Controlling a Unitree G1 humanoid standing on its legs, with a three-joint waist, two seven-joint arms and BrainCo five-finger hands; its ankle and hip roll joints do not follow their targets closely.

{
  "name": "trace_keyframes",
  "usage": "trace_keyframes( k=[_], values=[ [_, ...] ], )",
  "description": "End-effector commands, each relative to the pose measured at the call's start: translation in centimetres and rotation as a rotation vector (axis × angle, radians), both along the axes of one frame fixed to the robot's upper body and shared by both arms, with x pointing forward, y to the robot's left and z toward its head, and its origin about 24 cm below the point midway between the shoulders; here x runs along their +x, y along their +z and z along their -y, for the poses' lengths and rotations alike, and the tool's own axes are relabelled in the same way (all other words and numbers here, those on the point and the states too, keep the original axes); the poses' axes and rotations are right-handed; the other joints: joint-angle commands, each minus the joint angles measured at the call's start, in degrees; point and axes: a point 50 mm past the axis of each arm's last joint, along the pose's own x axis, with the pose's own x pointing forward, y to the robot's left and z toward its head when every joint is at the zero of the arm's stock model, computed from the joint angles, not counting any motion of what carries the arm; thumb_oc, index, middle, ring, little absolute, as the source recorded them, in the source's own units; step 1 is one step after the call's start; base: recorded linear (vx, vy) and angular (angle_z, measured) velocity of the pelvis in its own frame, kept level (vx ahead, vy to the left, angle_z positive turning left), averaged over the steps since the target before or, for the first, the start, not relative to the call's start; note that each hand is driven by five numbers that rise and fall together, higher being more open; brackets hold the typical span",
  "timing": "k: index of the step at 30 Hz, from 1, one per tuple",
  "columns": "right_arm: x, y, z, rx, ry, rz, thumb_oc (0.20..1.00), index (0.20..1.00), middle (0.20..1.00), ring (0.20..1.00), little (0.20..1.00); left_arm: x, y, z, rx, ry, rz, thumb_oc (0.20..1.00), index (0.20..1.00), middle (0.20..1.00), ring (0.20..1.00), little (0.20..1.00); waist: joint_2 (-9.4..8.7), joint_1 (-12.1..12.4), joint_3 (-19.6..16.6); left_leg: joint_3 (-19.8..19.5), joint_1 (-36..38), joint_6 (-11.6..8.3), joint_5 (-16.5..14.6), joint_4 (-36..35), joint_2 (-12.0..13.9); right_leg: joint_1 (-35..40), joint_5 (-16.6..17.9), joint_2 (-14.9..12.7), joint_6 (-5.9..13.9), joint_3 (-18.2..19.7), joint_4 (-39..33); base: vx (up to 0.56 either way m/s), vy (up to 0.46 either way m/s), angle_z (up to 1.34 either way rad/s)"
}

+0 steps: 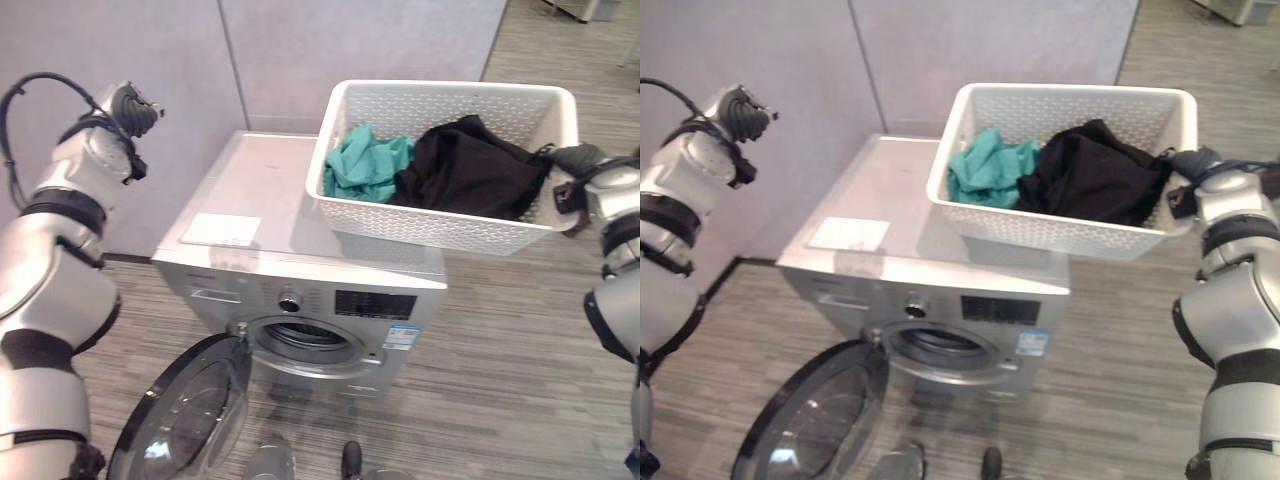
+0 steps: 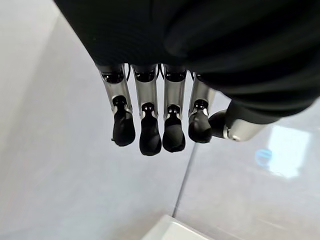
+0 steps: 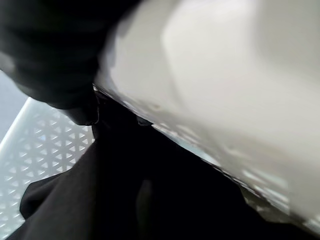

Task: Grab the laundry basket,head to the washer,open it,put in the laundry and shut it.

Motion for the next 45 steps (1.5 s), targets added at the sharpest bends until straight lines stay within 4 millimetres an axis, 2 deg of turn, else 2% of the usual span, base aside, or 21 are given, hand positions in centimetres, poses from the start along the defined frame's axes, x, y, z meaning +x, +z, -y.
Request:
trace_keyframes(
  k=[1,3,5,10,11,16,17,18,21,23,30,35,37,45],
  values=[
    [-1.6,6.3,2.5,-0.064,-0.041,0.231,0.2,0.2,0.2,0.2,0.2,-1.5,4.7,-2.1,0.031,0.105,0.125,0.2,0.2,0.2,0.2,0.2,3.15,3.1,-1.5,1.0,6.7,3.63,2.2,2.2,-6.7,7.2,-8.3,-8.5,7.98,5.0,2.4,0.22,0.239,-0.23],
    [-1.0,5.8,1.4,-0.047,0.015,0.239,0.2,0.2,0.2,0.2,0.2,-1.5,4.5,-2.2,0.044,0.098,0.126,0.2,0.2,0.2,0.2,0.2,3.34,3.4,-2.3,1.4,8.0,3.61,2.7,2.6,-8.1,7.8,-7.6,-10.5,8.98,4.6,2.9,0.2,0.255,-0.53],
    [-0.2,4.4,0.2,-0.062,0.063,0.189,0.2,0.2,0.2,0.2,0.2,-1.7,3.9,-2.7,0.052,0.108,0.105,0.2,0.2,0.2,0.2,0.2,3.32,4.0,-3.6,2.2,10.8,5.08,1.6,0.9,-10.5,7.6,-6.6,-12.8,10.29,5.5,3.6,0.22,0.35,-0.27],
    [0.7,3.0,-1.4,-0.089,0.115,0.127,0.2,0.2,0.2,0.2,0.2,-1.7,3.4,-2.9,0.064,0.118,0.088,0.2,0.2,0.2,0.2,0.2,3.34,5.1,-4.6,2.7,12.9,6.53,0.9,-0.8,-12.0,7.6,-5.0,-15.1,11.96,5.7,2.8,0.1,0.188,-0.24],
    [0.9,2.5,-1.9,-0.093,0.123,0.094,0.2,0.2,0.2,0.2,0.2,-1.7,3.5,-2.9,0.07,0.123,0.085,0.2,0.2,0.2,0.2,0.2,3.15,6.0,-4.9,2.6,13.2,6.86,0.7,-1.5,-12.3,7.8,-4.3,-16.0,12.6,5.5,1.7,0.03,0.094,-0.08],
    [1.1,1.9,-2.2,-0.054,0.102,0.068,0.2,0.2,0.2,0.2,0.2,-1.5,3.9,-2.3,0.042,0.114,0.107,0.2,0.2,0.2,0.2,0.2,2.36,7.4,-5.3,2.3,12.9,7.13,0.9,-2.6,-12.5,7.8,-3.7,-16.8,13.16,4.4,0.1,0.02,0.05,-0.05],
    [1.1,1.9,-2.2,-0.054,0.102,0.068,0.432,0.432,0.432,0.432,0.432,-1.5,3.9,-2.3,0.042,0.114,0.107,0.3,0.3,0.3,0.3,0.3,2.36,7.4,-5.3,2.3,12.9,7.13,0.9,-2.6,-12.5,7.8,-3.6,-16.8,13.16,4.4,0.0,0.0,0.028,0.12],
    [1.2,1.7,-2.2,-0.04,0.089,0.061,1.0,1.0,1.0,1.0,1.0,-1.1,4.4,-1.5,0.02,0.089,0.133,1.0,1.0,1.0,1.0,1.0,1.94,7.8,-5.4,1.8,12.3,7.13,1.0,-2.9,-12.7,7.7,-3.4,-16.9,13.33,3.7,-0.5,-0.02,0.017,0.13],
    [1.3,1.1,-2.6,-0.021,0.09,0.039,1.0,1.0,1.0,1.0,1.0,-0.8,4.8,-0.6,-0.022,0.065,0.158,1.0,1.0,1.0,1.0,1.0,1.28,8.3,-5.2,1.2,11.6,7.03,1.3,-3.0,-12.9,7.5,-3.3,-16.9,13.37,2.8,-0.7,-0.02,0.005,0.11],
    [1.6,0.2,-3.2,-0.016,0.113,0.002,1.0,1.0,1.0,1.0,1.0,-0.7,3.9,-0.8,-0.025,0.075,0.13,1.0,1.0,1.0,1.0,1.0,0.83,8.6,-5.0,0.7,11.5,6.97,1.2,-2.9,-13.0,7.6,-3.1,-16.9,13.39,2.0,-0.8,0.0,-0.011,0.25],
    [1.8,-1.1,-4.0,-0.003,0.12,-0.056,1.0,1.0,1.0,1.0,1.0,-0.4,2.8,-0.8,-0.057,0.088,0.101,1.0,1.0,1.0,1.0,1.0,0.38,9.3,-4.8,-0.1,12.5,6.64,0.7,-2.2,-12.4,9.0,-4.2,-15.8,12.66,1.7,-0.9,0.01,-0.016,0.07],
    [1.8,-1.1,-4.0,0.017,0.114,-0.053,1.0,1.0,1.0,1.0,1.0,-0.4,3.6,-0.4,-0.051,0.085,0.123,1.0,1.0,1.0,1.0,1.0,0.17,9.5,-4.7,-0.7,12.9,6.22,0.7,-2.0,-12.0,9.7,-4.8,-15.1,12.28,1.5,-1.2,-0.01,-0.047,0.09],
    [1.8,-0.4,-3.9,-0.005,0.109,-0.045,1.0,1.0,1.0,1.0,1.0,-0.7,4.6,-0.6,-0.014,0.091,0.135,1.0,1.0,1.0,1.0,1.0,-0.17,9.8,-4.8,-1.3,13.0,5.49,0.8,-1.7,-11.3,10.4,-5.7,-14.4,11.74,1.2,-1.1,-0.04,-0.098,0.07],
    [1.5,1.0,-3.1,-0.011,0.082,0.006,1.0,1.0,1.0,1.0,1.0,-1.0,5.6,-0.7,0.018,0.092,0.151,1.0,1.0,1.0,1.0,1.0,-0.27,9.6,-5.6,-2.4,12.7,4.57,1.2,-1.1,-10.9,10.9,-7.2,-12.9,10.44,0.8,0.3,-0.04,-0.076,0.08]
  ],
)
